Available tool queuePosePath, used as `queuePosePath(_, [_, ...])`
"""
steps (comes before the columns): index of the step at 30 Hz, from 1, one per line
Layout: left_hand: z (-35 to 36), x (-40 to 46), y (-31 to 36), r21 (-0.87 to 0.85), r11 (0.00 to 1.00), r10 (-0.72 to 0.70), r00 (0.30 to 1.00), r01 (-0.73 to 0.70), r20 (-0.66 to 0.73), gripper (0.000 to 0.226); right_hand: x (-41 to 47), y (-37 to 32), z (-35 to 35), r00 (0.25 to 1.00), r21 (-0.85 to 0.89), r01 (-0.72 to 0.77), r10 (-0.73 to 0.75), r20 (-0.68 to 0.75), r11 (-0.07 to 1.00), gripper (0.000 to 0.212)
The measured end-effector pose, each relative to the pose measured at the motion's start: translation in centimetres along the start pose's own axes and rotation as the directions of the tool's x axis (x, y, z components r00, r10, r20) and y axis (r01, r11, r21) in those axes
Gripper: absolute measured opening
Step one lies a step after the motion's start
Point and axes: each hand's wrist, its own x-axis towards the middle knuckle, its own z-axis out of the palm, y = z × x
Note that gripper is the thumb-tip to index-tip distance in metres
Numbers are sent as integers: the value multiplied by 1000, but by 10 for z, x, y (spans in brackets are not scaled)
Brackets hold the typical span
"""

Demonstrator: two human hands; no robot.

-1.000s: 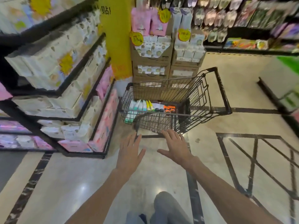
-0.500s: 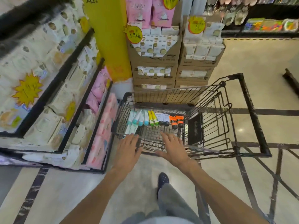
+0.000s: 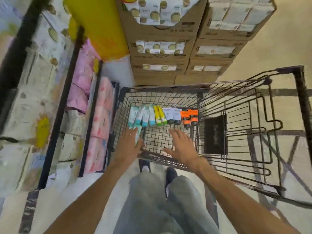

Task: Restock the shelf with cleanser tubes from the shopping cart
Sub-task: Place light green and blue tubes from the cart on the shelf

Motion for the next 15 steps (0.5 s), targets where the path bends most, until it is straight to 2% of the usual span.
queuePosePath(9, [53, 110, -72, -62, 985, -145, 972, 159, 187, 53, 89, 4, 51, 987, 76, -157, 153, 54, 985, 89])
queuePosePath(15, [125, 149, -110, 3, 969, -240, 945, 245, 221, 74, 133, 20, 106, 967, 160, -241, 224, 121, 957, 88])
